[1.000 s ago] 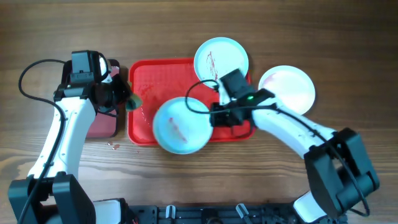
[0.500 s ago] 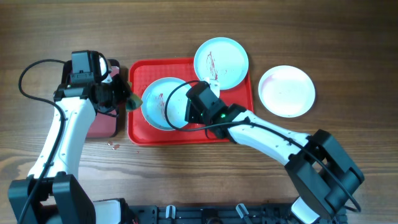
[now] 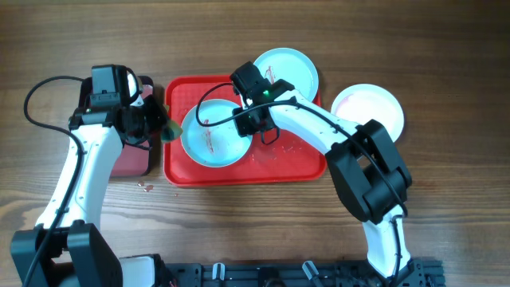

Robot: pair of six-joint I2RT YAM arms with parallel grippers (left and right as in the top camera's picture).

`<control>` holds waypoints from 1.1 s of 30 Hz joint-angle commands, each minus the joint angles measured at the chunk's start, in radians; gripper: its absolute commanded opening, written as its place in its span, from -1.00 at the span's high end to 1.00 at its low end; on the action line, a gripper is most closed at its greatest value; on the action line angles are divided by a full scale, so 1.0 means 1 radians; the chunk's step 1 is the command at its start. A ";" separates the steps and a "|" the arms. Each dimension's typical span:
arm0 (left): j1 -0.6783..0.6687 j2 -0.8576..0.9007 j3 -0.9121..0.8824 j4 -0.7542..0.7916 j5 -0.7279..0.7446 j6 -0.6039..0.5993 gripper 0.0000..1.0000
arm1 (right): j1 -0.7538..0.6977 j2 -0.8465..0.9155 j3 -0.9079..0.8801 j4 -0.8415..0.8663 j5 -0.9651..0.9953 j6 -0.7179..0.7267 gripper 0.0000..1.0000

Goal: Clean dirty plates on tray and stack at the side
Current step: 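Grasp the lower blue-rimmed plate with the right gripper and pull it left, then scrub the blue-rimmed plate with the sponge while right gripper holds it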

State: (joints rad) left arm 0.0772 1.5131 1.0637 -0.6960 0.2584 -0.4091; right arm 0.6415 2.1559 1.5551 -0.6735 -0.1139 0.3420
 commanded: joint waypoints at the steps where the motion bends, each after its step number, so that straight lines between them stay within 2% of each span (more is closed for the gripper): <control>1: -0.003 0.006 -0.004 -0.002 -0.010 -0.014 0.92 | 0.002 0.031 0.019 -0.002 -0.019 0.046 0.53; 2: -0.004 0.006 -0.005 -0.008 -0.010 -0.014 0.92 | 0.002 0.031 0.011 0.003 -0.035 0.060 0.64; 3: -0.006 0.007 -0.006 -0.019 -0.010 -0.013 0.92 | 0.001 0.031 0.003 0.005 -0.072 0.062 0.84; 4: -0.013 0.007 -0.011 -0.020 -0.010 -0.013 0.92 | 0.001 0.031 0.000 0.004 -0.080 0.076 0.91; 8: -0.079 0.013 -0.054 0.005 -0.041 0.055 0.92 | 0.002 0.031 0.000 -0.021 -0.105 0.143 0.91; 12: -0.143 0.083 -0.092 0.083 -0.081 0.063 0.92 | 0.001 0.031 0.000 -0.033 -0.106 0.211 0.91; 16: -0.203 0.219 -0.092 0.153 -0.088 0.063 0.92 | 0.002 0.031 0.000 -0.034 -0.113 0.211 0.91; 22: -0.239 0.345 -0.092 0.137 -0.129 0.066 0.92 | 0.001 0.031 0.000 -0.026 -0.112 0.211 0.91; 23: -0.240 0.347 -0.092 0.138 -0.086 0.082 0.92 | 0.001 0.031 0.000 -0.023 -0.112 0.209 0.91; 25: -0.248 0.347 -0.092 0.177 0.125 0.238 0.92 | 0.001 0.031 0.000 -0.018 -0.112 0.208 0.91; 27: -0.262 0.347 -0.092 0.192 0.142 0.257 0.92 | 0.001 0.031 0.000 -0.019 -0.100 0.208 0.92; 29: -0.265 0.348 -0.092 0.186 0.014 0.214 0.92 | 0.001 0.031 0.000 -0.018 -0.097 0.208 0.91; 31: -0.265 0.348 -0.092 0.164 -0.201 0.093 0.92 | 0.001 0.031 0.000 -0.019 -0.093 0.208 0.92; 32: -0.265 0.348 -0.092 0.133 -0.346 -0.005 0.92 | 0.001 0.031 0.000 -0.018 -0.093 0.208 0.91; 33: -0.265 0.348 -0.092 0.108 -0.422 -0.052 0.92 | 0.001 0.031 0.000 -0.018 -0.093 0.208 0.91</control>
State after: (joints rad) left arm -0.1951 1.8133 1.0100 -0.5228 0.2302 -0.2768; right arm 0.6415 2.1612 1.5547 -0.7021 -0.2096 0.5350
